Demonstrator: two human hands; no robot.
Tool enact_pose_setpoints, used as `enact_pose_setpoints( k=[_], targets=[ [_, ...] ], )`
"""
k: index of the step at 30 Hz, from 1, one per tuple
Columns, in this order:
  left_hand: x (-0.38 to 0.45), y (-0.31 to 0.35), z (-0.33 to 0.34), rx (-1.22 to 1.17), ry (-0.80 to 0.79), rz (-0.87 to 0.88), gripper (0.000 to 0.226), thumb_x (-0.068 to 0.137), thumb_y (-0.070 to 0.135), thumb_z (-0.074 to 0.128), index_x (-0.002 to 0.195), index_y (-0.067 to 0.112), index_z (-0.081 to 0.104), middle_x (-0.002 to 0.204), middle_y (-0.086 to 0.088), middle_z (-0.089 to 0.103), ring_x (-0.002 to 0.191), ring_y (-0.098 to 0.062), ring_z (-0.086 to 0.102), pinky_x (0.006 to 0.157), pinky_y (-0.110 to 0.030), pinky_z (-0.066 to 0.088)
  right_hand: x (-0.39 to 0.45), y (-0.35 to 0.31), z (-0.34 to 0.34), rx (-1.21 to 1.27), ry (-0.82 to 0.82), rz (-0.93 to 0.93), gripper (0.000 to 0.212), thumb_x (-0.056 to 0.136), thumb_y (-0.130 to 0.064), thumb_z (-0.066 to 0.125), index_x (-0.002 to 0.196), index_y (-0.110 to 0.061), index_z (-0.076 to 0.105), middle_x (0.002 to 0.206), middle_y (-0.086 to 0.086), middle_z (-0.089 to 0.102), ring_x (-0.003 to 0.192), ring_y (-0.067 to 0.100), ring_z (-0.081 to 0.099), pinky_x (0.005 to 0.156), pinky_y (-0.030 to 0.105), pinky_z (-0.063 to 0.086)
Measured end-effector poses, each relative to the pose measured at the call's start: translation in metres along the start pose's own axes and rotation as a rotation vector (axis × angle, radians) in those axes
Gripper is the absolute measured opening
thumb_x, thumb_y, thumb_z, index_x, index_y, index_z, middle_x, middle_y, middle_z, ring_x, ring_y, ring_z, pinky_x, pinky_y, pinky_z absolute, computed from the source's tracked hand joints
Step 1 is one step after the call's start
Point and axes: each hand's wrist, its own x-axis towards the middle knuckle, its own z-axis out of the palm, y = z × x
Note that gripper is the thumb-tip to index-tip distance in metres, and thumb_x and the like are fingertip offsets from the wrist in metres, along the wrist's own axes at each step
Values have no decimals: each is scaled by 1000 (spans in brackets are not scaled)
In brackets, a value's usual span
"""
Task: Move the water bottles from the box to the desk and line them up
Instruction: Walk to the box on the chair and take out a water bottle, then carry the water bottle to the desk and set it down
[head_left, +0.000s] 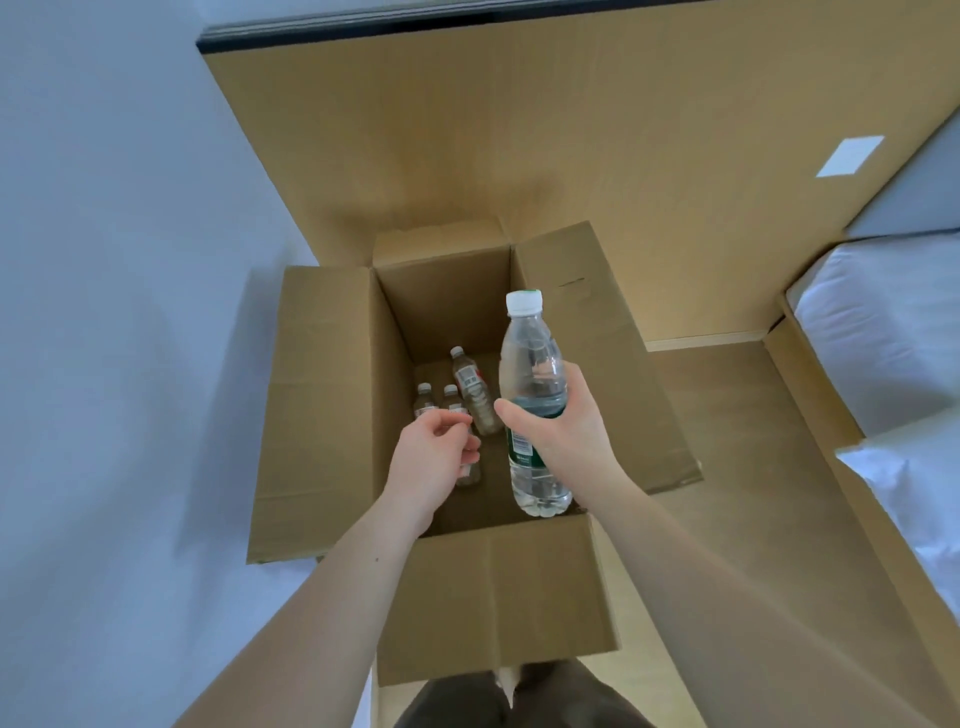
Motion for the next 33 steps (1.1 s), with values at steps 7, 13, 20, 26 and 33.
enact_pose_setpoints(
  k=[7,13,20,26,33],
  targets=[
    [-19,7,22,112,-162,66,18,104,20,51,114,22,66,98,-1,74,91,-15,71,83,-30,61,-42,5,-21,15,126,45,61,80,-41,81,128,-32,46,111,-13,64,100,5,64,83,24,55],
    [-35,5,38,196,-314,116,19,104,20,52,114,23,67,97,-1,74,92,-16,72,80,-29,60,-92,10,-36,98,296,117,54,77,-39,82,121,-32,50,101,-15,68,90,1,67,73,20,51],
    [-65,-13,83,253,-528,141,21,102,15,49,108,20,68,91,-2,76,88,-17,73,82,-35,60,-156,49,-61,150,493,243,53,70,-37,83,115,-35,54,99,-15,71,88,2,69,76,26,55],
    [-113,-28,138,341,-726,171,19,102,11,49,105,18,67,95,-11,74,83,-19,70,80,-37,57,-220,88,-99,220,666,350,47,70,-37,83,108,-34,56,98,-12,71,89,6,70,84,33,58],
    [-195,-46,218,578,-947,231,16,104,14,51,111,14,65,97,-9,73,84,-19,70,87,-39,57,-322,129,-158,305,864,378,48,73,-36,84,112,-30,55,99,-11,70,90,8,70,84,33,58]
  ],
)
